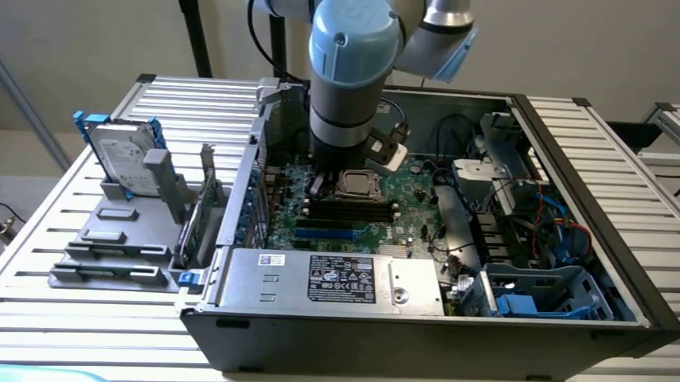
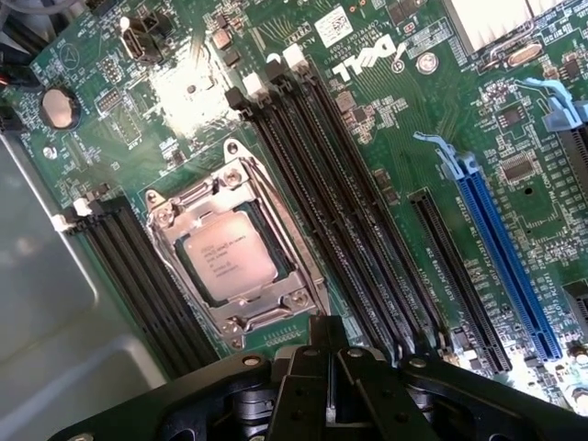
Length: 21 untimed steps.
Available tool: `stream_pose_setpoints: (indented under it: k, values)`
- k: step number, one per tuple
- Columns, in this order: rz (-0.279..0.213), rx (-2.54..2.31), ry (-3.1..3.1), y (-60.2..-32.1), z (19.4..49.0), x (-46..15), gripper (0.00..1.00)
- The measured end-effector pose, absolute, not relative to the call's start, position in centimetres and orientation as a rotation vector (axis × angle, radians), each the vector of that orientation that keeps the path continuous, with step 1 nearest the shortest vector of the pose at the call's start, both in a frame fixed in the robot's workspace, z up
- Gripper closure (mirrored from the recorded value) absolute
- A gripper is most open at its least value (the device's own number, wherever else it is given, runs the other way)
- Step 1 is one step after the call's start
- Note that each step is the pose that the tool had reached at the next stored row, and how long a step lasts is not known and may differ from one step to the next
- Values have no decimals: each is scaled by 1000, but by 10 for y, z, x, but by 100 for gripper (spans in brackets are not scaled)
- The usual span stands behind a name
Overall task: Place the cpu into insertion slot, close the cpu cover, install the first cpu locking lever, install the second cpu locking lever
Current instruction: 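Install the second cpu locking lever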
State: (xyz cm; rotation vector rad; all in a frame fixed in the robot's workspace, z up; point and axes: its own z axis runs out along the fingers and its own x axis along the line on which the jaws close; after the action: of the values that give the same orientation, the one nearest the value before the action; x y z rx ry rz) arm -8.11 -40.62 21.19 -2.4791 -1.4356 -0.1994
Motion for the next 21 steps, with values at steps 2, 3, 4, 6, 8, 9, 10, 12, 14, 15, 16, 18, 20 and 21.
stream_pose_setpoints:
  k: [2, 3, 4, 6, 8, 9, 10, 12, 14, 15, 16, 18, 20, 21]
  values:
    - [-201, -2488, -1423, -406, 210, -82, 89]
    - [-202, -2492, -1417, -406, 210, -82, 89]
    - [-202, -2496, -1412, -406, 209, -82, 89]
    - [-203, -2503, -1404, -405, 209, -82, 89]
    - [-203, -2507, -1398, -405, 208, -83, 89]
    - [-203, -2509, -1396, -404, 207, -83, 89]
    - [-203, -2510, -1395, -404, 207, -84, 89]
    - [-202, -2512, -1395, -404, 206, -85, 89]
    - [-202, -2513, -1394, -403, 205, -86, 89]
    - [-201, -2514, -1394, -402, 204, -86, 89]
    - [-201, -2514, -1394, -401, 203, -86, 89]
    - [-202, -2514, -1394, -400, 202, -86, 89]
    - [-202, -2514, -1394, -400, 201, -86, 89]
    - [-202, -2514, -1394, -399, 200, -86, 89]
